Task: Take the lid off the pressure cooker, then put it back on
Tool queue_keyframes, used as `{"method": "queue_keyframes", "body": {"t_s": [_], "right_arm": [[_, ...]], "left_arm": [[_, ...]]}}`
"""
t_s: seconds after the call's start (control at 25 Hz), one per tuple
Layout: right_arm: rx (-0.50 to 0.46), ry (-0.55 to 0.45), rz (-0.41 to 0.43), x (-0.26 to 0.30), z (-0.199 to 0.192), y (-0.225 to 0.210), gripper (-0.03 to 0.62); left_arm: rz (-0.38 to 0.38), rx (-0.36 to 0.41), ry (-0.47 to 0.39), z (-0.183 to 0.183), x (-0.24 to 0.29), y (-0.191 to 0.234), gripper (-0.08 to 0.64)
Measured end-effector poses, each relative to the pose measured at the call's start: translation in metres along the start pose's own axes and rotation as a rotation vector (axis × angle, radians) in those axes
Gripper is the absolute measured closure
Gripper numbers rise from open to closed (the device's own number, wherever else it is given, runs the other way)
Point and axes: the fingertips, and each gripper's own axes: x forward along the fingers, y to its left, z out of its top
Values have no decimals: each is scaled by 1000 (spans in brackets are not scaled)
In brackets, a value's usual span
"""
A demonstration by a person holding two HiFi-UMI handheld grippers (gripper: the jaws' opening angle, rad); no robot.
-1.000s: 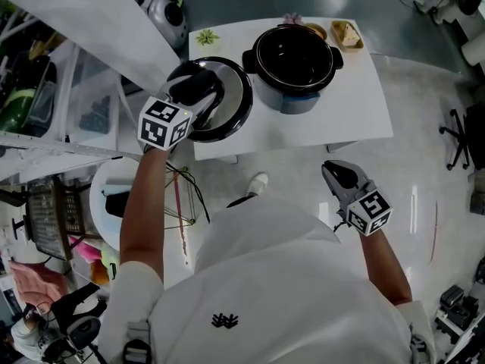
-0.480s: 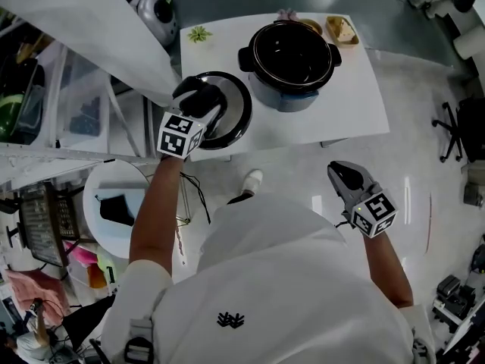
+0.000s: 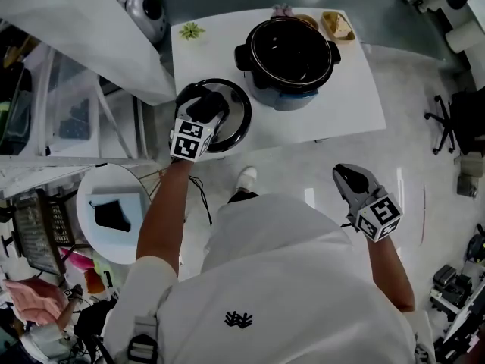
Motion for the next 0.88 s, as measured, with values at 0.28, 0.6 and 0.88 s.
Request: {"method": "queue_keyframes", "body": {"t_s": [0.28, 0.6, 0.88], "right_arm": [[36, 25, -25, -1, -8, 0, 548], [39, 49, -36, 1, -12, 0, 548], [46, 53, -32, 5, -14, 1, 548]], "left_arm": [[16, -7, 8, -23, 19, 2, 273], [42, -5, -5, -33, 27, 2, 275], [58, 6, -24, -37, 30, -1, 273]]}}
